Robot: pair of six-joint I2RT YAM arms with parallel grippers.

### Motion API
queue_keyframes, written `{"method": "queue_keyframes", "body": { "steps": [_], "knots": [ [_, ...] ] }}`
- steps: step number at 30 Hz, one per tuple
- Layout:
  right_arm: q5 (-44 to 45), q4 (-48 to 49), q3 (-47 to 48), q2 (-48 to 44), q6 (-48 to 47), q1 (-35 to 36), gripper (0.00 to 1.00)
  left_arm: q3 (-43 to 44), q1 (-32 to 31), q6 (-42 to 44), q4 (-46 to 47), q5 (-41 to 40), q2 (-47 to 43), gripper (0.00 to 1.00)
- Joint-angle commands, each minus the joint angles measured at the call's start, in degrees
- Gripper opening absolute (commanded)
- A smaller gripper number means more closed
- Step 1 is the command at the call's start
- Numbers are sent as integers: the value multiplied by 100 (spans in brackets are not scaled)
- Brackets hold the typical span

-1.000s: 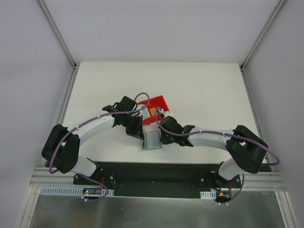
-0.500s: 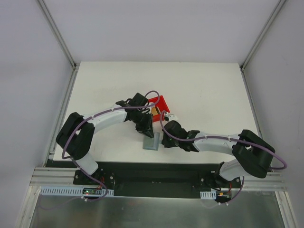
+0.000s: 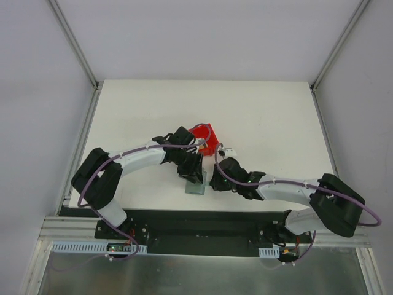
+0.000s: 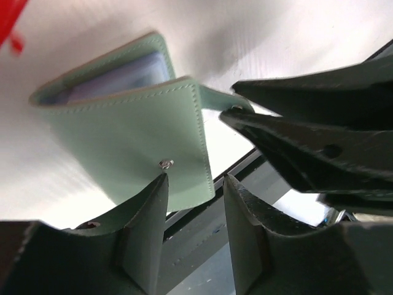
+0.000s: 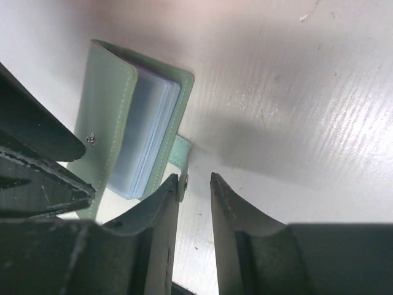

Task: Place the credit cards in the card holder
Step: Close the card holder at the center of the board.

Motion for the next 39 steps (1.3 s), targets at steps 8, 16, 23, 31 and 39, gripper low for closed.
{"method": "queue_keyframes", "body": {
  "steps": [8,16,23,31,39],
  "knots": [
    [298,283,-445,-1314,178,-30,38,-298,-25,459,-62,-517,-1181,47],
    [914,-59,-736,-2036,556,-65,48,-403,36,627,-177,-851,-1532,48],
    [879,-358,-761,-2079,670,-144,48,-420,212,776,-273,-992,-1594,44],
    [800,-385,-1209,-2607,819,-364,47,-710,291,495,-230,-1440,-1752,37],
    [572,-342,-1184,-2326,873,-549,45,-1080,291,451,130,-1528,-1771,29]
  ]
}}
